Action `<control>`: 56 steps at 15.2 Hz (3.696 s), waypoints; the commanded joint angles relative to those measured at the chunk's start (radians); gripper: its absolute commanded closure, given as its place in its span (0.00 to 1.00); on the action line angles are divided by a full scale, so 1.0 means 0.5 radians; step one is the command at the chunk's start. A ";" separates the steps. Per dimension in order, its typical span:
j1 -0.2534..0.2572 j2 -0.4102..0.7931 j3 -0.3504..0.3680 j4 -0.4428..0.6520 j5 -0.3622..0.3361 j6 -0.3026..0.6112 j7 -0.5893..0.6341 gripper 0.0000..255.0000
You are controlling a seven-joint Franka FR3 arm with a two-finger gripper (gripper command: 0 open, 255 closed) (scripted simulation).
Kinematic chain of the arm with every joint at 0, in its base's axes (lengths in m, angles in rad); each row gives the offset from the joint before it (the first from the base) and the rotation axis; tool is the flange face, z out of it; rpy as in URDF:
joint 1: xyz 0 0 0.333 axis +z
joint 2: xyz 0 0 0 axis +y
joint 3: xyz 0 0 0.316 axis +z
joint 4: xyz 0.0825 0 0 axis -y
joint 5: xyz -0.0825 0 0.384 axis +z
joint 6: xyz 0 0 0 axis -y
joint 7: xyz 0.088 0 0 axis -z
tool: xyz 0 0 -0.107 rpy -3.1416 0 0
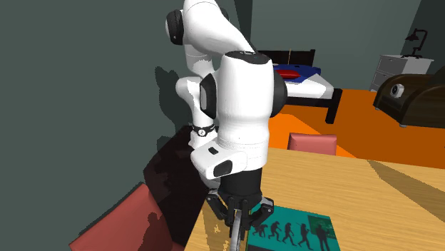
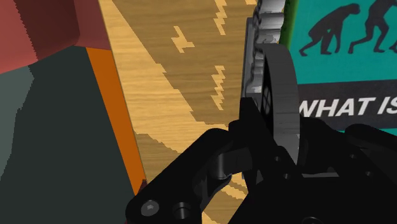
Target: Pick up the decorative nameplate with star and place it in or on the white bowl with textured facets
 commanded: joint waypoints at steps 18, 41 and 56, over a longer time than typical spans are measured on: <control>-0.011 -0.164 0.027 0.261 0.068 -0.419 -0.059 1.00; -0.052 -0.900 0.049 -0.237 0.261 -0.633 -0.136 1.00; -0.013 -1.435 0.034 -0.960 0.393 -0.431 -0.176 1.00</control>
